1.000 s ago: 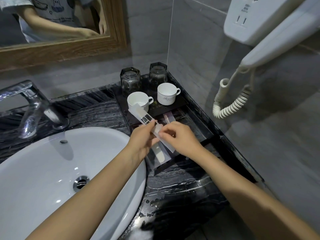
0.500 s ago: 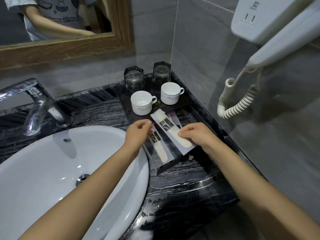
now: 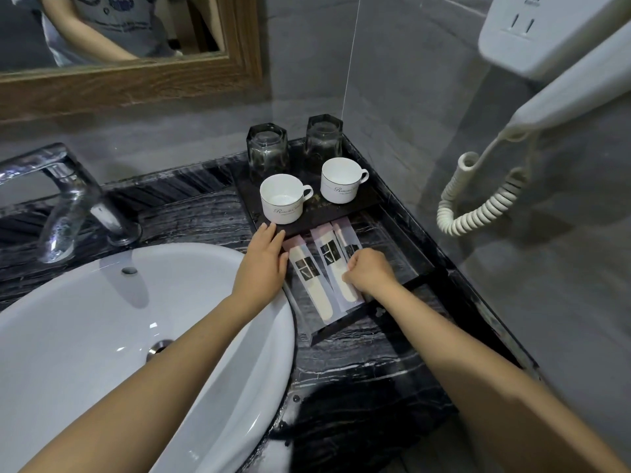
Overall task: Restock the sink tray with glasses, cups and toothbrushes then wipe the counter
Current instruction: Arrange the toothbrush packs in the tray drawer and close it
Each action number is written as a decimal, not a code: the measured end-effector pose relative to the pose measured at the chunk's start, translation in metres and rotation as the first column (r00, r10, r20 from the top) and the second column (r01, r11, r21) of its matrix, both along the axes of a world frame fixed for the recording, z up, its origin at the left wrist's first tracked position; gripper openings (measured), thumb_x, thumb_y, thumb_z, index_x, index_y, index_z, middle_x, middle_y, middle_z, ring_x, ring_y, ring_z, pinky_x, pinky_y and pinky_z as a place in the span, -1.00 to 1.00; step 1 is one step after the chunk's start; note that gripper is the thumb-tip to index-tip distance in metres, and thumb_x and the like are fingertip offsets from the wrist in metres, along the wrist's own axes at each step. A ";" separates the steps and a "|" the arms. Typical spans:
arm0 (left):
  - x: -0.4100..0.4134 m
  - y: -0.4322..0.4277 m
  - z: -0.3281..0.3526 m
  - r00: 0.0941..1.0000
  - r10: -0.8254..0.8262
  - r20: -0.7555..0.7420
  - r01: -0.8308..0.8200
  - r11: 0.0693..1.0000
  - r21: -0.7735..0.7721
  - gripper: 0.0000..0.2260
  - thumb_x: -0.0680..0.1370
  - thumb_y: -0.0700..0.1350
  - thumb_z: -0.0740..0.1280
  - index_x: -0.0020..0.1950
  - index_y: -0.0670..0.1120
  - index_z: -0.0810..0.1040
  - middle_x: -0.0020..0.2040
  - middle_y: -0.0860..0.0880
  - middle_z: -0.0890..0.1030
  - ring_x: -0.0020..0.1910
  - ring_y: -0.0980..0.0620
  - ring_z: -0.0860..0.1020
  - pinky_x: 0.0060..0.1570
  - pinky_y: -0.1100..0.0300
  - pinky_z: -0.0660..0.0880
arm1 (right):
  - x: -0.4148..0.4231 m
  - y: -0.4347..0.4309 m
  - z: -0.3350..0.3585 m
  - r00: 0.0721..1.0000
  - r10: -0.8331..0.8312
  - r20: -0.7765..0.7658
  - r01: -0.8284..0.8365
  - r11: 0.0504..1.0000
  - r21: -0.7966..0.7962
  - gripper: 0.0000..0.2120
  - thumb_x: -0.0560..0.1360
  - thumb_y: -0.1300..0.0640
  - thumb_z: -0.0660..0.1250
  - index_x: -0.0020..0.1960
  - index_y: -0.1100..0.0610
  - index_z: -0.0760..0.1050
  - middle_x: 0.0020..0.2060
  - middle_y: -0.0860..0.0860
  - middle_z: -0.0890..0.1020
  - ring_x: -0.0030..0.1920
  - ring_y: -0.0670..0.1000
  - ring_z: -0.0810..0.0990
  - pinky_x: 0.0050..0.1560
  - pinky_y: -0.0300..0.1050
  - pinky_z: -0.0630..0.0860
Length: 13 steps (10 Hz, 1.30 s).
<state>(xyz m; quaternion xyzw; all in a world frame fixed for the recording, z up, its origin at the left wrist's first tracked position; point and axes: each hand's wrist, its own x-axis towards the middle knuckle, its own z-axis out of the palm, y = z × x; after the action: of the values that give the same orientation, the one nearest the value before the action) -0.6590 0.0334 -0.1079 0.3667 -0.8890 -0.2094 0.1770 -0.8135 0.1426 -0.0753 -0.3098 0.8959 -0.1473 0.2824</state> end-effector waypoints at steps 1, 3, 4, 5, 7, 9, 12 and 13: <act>0.001 0.001 -0.001 1.000 -0.002 -0.015 0.002 1.000 -0.003 -0.59 0.58 -0.15 0.17 0.42 -0.20 0.26 0.49 -0.17 0.22 0.51 -0.09 0.07 0.46 0.12 0.01 | 0.004 -0.001 -0.005 0.990 0.088 -0.109 -0.082 0.995 0.058 -0.92 0.47 0.33 0.23 -0.10 0.18 0.44 0.00 0.14 0.60 -0.04 0.16 0.60 -0.13 -0.07 0.52; 0.002 0.001 -0.003 0.999 -0.009 -0.045 0.009 1.000 -0.011 -0.57 0.57 -0.16 0.19 0.43 -0.20 0.26 0.50 -0.16 0.21 0.51 -0.09 0.07 0.45 0.12 0.01 | 0.003 0.000 -0.012 0.959 0.184 -0.217 -0.161 0.980 0.120 -0.81 0.49 0.36 0.23 0.04 0.22 0.54 0.04 0.14 0.59 -0.02 0.16 0.60 -0.09 -0.06 0.56; 0.002 0.002 -0.005 0.999 -0.011 -0.051 0.010 1.000 -0.008 -0.57 0.57 -0.16 0.20 0.43 -0.20 0.25 0.50 -0.16 0.20 0.51 -0.09 0.06 0.46 0.11 0.01 | 0.001 0.002 -0.014 0.946 0.207 -0.247 -0.178 0.975 0.135 -0.79 0.50 0.39 0.22 0.06 0.22 0.55 0.03 0.15 0.60 -0.01 0.16 0.60 -0.05 -0.03 0.59; 0.002 0.002 -0.006 0.998 -0.006 -0.059 0.005 1.000 -0.010 -0.56 0.57 -0.16 0.19 0.44 -0.19 0.24 0.50 -0.16 0.19 0.52 -0.08 0.04 0.45 0.14 -0.03 | 0.001 0.004 -0.015 0.940 0.214 -0.267 -0.184 0.974 0.130 -0.78 0.50 0.39 0.21 0.06 0.22 0.55 0.02 0.16 0.61 -0.02 0.17 0.60 -0.10 -0.07 0.56; 0.002 0.001 -0.008 0.998 -0.009 -0.065 0.008 1.000 -0.023 -0.56 0.57 -0.17 0.20 0.43 -0.20 0.24 0.50 -0.16 0.20 0.52 -0.09 0.05 0.43 0.17 -0.05 | 0.004 0.005 -0.018 0.915 0.246 -0.321 -0.210 0.967 0.142 -0.78 0.51 0.36 0.20 0.10 0.23 0.51 0.04 0.16 0.60 0.00 0.17 0.59 -0.22 -0.10 0.44; 0.003 0.001 -0.009 0.998 -0.020 -0.062 0.018 1.000 -0.023 -0.56 0.56 -0.16 0.21 0.43 -0.19 0.24 0.50 -0.15 0.20 0.52 -0.08 0.05 0.45 0.14 -0.01 | -0.021 0.009 -0.002 0.918 0.094 -0.384 -0.105 0.994 -0.007 -0.83 0.53 0.16 0.27 0.08 0.15 0.56 0.01 0.14 0.65 -0.02 0.16 0.63 -0.13 -0.07 0.54; 0.001 0.002 -0.010 0.998 -0.012 -0.067 0.011 1.000 -0.022 -0.55 0.57 -0.17 0.20 0.44 -0.20 0.23 0.50 -0.15 0.19 0.52 -0.08 0.04 0.45 0.14 -0.02 | -0.049 0.018 -0.006 0.992 0.090 -0.089 -0.063 0.961 0.270 -0.80 0.43 0.25 0.33 0.04 0.25 0.59 0.06 0.18 0.61 0.03 0.18 0.61 0.10 0.03 0.58; 0.002 0.002 -0.010 0.998 -0.016 -0.068 0.015 1.000 -0.016 -0.55 0.56 -0.17 0.21 0.44 -0.20 0.24 0.50 -0.15 0.19 0.52 -0.08 0.04 0.46 0.11 0.00 | -0.049 0.017 -0.008 0.990 0.095 -0.107 -0.062 0.958 0.279 -0.79 0.44 0.26 0.31 0.06 0.25 0.58 0.09 0.19 0.60 0.02 0.19 0.62 0.06 -0.01 0.59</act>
<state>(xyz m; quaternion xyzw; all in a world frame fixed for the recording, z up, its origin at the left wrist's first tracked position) -0.6573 0.0352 -0.1177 0.3512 -0.8869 -0.2159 0.2083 -0.8625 0.1596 -0.0829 -0.3111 0.9099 0.0088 0.2743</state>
